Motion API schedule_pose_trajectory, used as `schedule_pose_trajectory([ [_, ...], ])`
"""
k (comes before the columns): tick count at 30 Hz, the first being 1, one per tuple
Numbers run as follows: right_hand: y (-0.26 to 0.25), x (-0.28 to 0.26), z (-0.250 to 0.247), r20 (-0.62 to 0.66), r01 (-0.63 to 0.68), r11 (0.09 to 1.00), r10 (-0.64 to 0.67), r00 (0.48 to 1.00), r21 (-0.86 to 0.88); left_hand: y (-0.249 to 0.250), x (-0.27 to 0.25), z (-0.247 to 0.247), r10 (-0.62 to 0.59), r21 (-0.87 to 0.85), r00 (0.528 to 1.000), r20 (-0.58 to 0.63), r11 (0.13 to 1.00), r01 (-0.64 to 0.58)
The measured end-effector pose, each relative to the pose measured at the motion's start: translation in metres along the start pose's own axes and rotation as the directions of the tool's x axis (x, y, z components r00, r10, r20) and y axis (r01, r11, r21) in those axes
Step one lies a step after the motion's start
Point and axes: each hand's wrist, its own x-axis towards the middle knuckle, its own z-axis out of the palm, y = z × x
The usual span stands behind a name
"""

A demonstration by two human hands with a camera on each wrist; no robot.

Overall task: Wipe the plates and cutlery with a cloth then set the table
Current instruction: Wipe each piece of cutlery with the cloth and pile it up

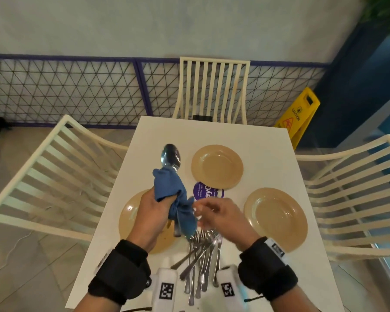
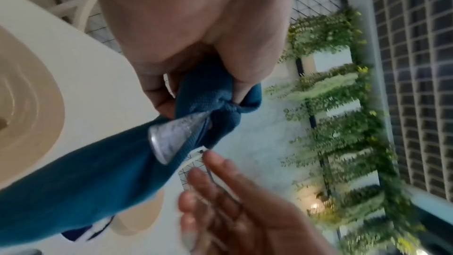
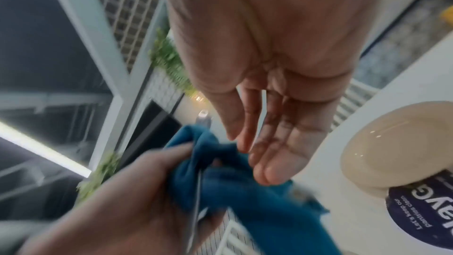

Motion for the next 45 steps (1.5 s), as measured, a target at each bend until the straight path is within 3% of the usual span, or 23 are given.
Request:
schedule_pose_trajectory([
  [4,-0.012,0.017,-0.01,-0.112,0.076,0.989,-0.062,0.992,0.128,0.0,-0.006,0.004,-0.09,0.064,0.98,0.178,0.995,0.08],
  [8,-0.022,0.035,-0.002,-0.247,0.186,0.98,-0.164,0.955,0.068,0.003,-0.017,0.021,0.005,0.206,0.987,0.161,0.978,-0.038],
  [10,-0.021,0.041,-0.014,-0.363,0.171,0.983,-0.136,0.922,0.065,0.004,-0.029,0.026,-0.004,0.228,0.976,0.219,0.973,-0.047],
  [13,-0.012,0.043,-0.04,-0.495,0.139,0.97,-0.023,0.869,0.198,0.004,-0.04,0.028,-0.063,0.279,0.944,0.324,0.96,-0.032],
  [15,-0.002,0.036,-0.036,-0.49,0.112,0.976,-0.007,0.872,0.185,0.006,-0.036,0.031,-0.041,0.314,0.948,0.316,0.947,-0.064],
  [18,0.008,0.02,-0.019,-0.392,0.111,0.986,-0.055,0.919,0.122,0.011,-0.029,0.042,0.005,0.315,0.966,0.26,0.945,-0.089],
  [23,0.009,0.017,-0.075,-0.566,0.146,0.968,-0.006,0.825,0.204,-0.002,-0.045,0.051,-0.107,0.374,0.892,0.439,0.925,-0.073],
  [28,0.039,0.001,-0.053,-0.447,0.077,0.979,0.016,0.894,0.19,-0.008,-0.039,0.057,-0.062,0.428,0.932,0.356,0.898,-0.103],
  [33,0.032,0.003,-0.091,-0.552,0.147,0.963,0.002,0.834,0.226,-0.016,-0.058,0.064,-0.161,0.387,0.865,0.476,0.921,-0.042],
  [38,0.04,-0.006,-0.053,-0.387,0.051,0.988,0.009,0.922,0.145,-0.008,-0.046,0.073,-0.055,0.427,0.941,0.333,0.899,-0.098],
  [40,0.039,-0.005,-0.058,-0.405,0.061,0.988,0.001,0.914,0.138,-0.006,-0.05,0.08,-0.066,0.389,0.933,0.354,0.917,-0.083],
  [43,0.036,0.002,-0.091,-0.51,0.102,0.965,0.036,0.859,0.24,-0.011,-0.061,0.079,-0.108,0.421,0.9,0.422,0.903,-0.089],
  [45,0.04,-0.001,-0.089,-0.487,0.087,0.966,0.045,0.872,0.245,-0.013,-0.057,0.078,-0.117,0.441,0.909,0.401,0.894,-0.08],
])
